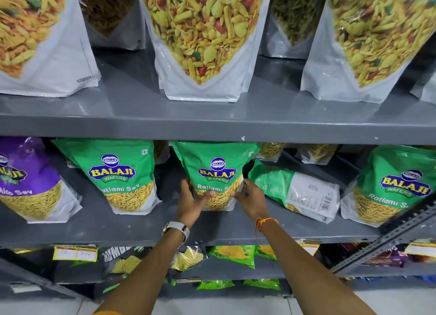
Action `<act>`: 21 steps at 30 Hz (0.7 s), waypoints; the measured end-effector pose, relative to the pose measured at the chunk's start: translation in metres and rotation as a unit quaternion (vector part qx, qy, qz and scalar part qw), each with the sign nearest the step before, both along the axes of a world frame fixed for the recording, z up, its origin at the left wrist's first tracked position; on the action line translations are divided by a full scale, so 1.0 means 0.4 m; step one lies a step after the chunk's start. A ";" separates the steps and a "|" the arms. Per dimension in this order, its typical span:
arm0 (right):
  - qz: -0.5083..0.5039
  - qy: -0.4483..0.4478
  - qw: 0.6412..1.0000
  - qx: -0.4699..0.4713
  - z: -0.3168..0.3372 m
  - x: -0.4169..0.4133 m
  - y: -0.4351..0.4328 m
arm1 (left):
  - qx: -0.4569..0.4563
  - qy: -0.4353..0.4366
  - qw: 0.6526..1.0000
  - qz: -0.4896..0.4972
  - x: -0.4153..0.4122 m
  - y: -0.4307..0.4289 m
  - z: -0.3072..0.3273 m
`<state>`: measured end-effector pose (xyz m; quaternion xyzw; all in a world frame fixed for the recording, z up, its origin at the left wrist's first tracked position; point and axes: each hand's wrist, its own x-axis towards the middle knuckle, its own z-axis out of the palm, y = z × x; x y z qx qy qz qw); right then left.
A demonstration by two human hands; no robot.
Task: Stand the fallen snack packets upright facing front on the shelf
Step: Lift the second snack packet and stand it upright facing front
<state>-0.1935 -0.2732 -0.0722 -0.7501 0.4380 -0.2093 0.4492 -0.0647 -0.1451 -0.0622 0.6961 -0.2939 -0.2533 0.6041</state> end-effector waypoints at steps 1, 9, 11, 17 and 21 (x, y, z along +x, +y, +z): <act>-0.004 -0.001 1.000 -0.007 0.024 -0.002 0.013 | -0.003 0.005 1.000 0.006 -0.004 0.002 -0.003; -0.067 0.018 0.981 -0.178 0.129 -0.149 -0.078 | -0.029 -0.080 0.979 0.183 -0.231 0.038 -0.051; -0.092 0.074 0.974 -0.193 0.145 -0.202 -0.151 | 0.003 -0.023 0.997 0.072 -0.317 -0.013 -0.050; -0.064 0.224 0.964 -0.130 0.153 -0.307 -0.334 | 0.219 0.128 0.967 -0.026 -0.473 -0.275 0.015; -0.023 0.240 0.968 -0.065 0.130 -0.349 -0.402 | 0.174 0.331 0.927 -0.040 -0.530 -0.363 0.041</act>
